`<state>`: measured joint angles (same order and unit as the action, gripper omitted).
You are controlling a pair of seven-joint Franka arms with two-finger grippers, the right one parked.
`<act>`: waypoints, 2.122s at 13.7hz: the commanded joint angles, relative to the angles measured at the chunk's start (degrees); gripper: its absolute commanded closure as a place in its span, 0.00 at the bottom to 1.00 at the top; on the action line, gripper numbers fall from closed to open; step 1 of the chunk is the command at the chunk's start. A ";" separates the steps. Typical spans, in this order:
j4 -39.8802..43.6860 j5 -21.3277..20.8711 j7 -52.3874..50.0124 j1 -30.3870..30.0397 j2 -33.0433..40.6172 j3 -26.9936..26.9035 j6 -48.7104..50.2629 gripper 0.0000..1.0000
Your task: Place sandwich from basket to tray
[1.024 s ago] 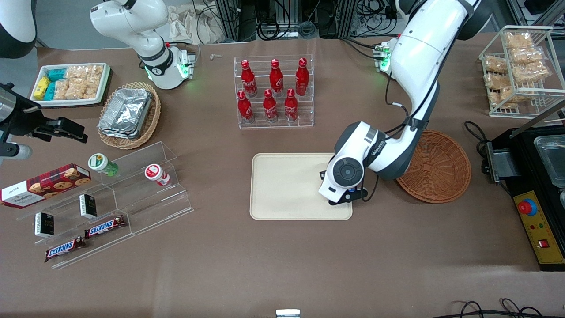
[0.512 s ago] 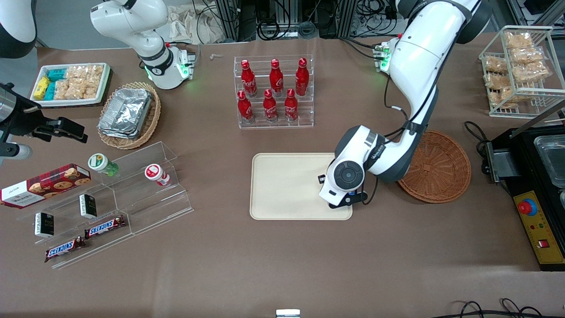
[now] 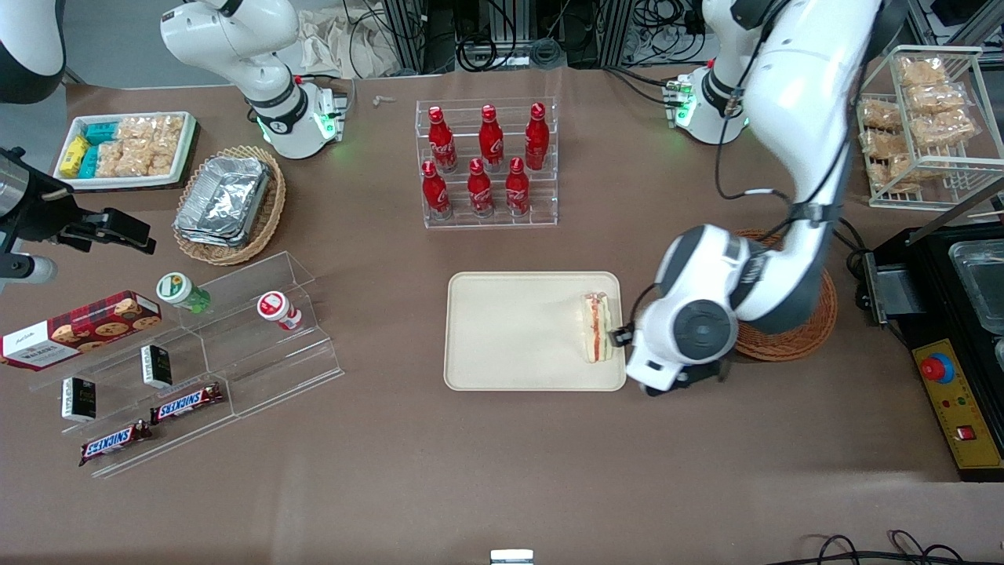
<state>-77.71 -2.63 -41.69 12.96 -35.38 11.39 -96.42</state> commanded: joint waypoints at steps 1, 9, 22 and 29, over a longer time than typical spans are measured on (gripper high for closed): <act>-0.78 -2.37 4.32 -3.81 5.92 0.38 4.73 0.00; -2.70 -4.58 22.68 -17.96 15.42 0.38 9.58 0.00; -4.12 -4.23 38.08 -22.38 19.83 0.12 7.38 0.00; -3.85 1.65 38.96 -7.08 19.91 -19.03 5.45 0.00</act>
<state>-80.79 -3.20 -4.27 3.13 -16.68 -3.30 -89.76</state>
